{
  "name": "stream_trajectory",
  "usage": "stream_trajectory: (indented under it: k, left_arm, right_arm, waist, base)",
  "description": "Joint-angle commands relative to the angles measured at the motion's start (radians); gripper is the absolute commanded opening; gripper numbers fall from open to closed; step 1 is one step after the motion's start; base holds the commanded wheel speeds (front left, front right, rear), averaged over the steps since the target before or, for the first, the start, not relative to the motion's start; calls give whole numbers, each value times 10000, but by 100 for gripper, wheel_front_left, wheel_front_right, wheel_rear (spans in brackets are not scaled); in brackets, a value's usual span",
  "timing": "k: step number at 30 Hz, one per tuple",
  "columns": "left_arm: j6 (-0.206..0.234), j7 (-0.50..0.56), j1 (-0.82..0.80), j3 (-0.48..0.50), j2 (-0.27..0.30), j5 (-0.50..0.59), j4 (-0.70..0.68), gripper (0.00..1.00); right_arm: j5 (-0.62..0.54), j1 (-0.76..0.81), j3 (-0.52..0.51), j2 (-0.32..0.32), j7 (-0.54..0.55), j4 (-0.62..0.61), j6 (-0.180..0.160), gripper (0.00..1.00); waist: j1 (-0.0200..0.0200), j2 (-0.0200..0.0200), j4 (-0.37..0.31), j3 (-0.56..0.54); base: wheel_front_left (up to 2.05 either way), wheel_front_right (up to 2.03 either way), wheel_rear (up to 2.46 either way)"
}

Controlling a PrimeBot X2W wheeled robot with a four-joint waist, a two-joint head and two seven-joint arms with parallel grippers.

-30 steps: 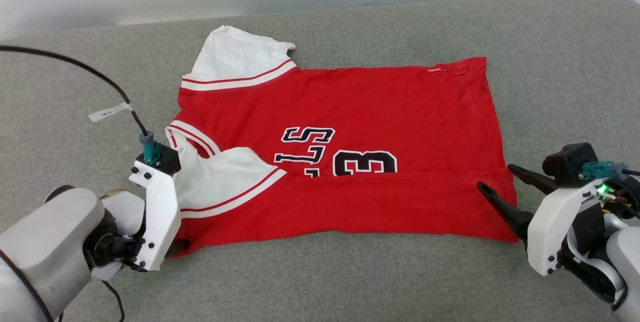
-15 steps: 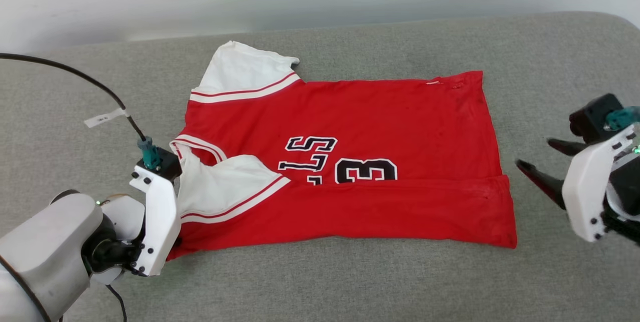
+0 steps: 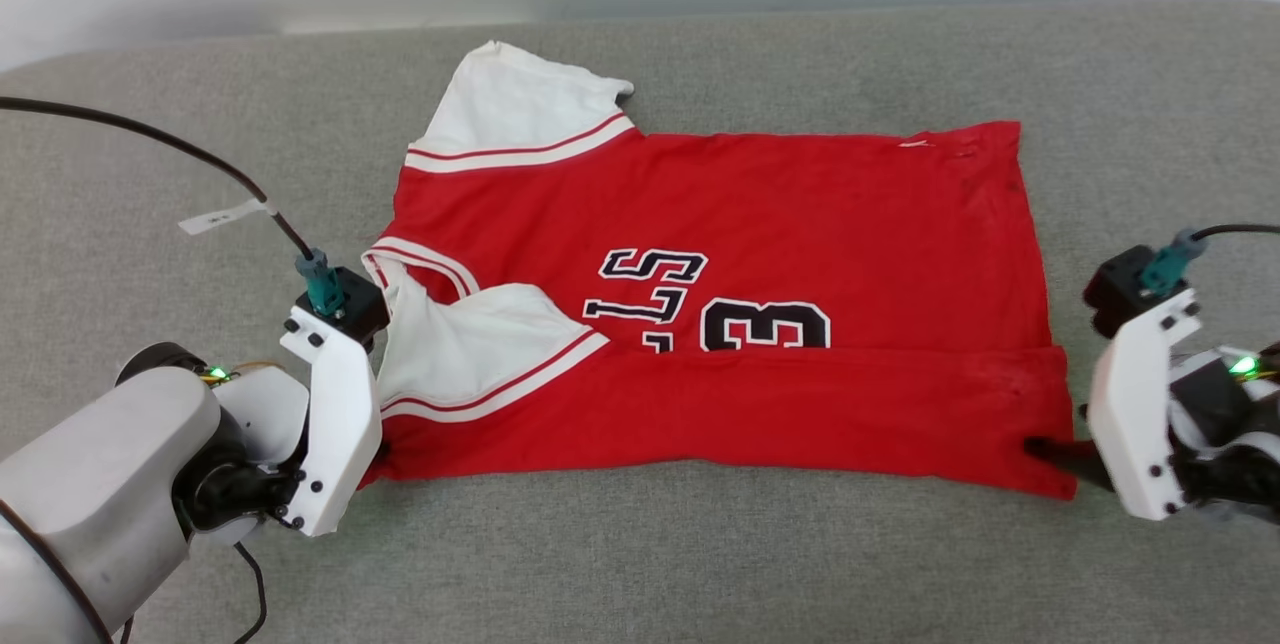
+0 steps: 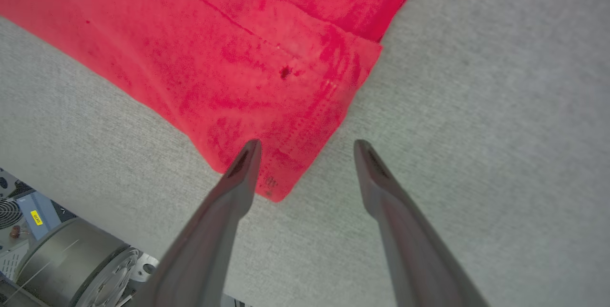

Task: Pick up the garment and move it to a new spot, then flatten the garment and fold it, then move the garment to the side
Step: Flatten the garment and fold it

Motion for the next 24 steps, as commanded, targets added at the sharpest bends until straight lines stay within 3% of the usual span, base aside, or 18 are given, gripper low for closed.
stream_trajectory:
  k: [1, 9, 10, 11, 24]
  left_arm:
    - [-34, -84, -113, -11, -2, 41, -41, 0]
    - [-29, -210, -152, -109, -95, 69, -34, 0]
    - [-30, -241, -110, -122, -92, 56, -20, 0]
    - [-31, -264, -64, -129, -92, 40, -1, 0]
    - [26, -548, 872, 12, 652, -727, -607, 0]
  right_arm:
    - [66, 101, 2, 287, -69, 221, -4, 100]
    - [165, 803, 822, 1421, -334, 1373, -1, 100]
    - [274, 818, 792, 1495, -520, 1372, 11, 22]
    - [327, 772, 767, 1522, -654, 1311, 11, 0]
    - [665, 439, 688, -525, -1635, -499, -4, 0]
  waist:
    - [0, 0, 78, 150]
    - [0, 0, 238, 442]
    - [0, 0, 236, 436]
    - [0, 0, 229, 413]
    - [0, 0, -96, -796]
  base:
    - [0, 0, 0]
    - [0, 0, 0]
    - [0, 0, 0]
    - [0, 0, 0]
    - [0, 0, 0]
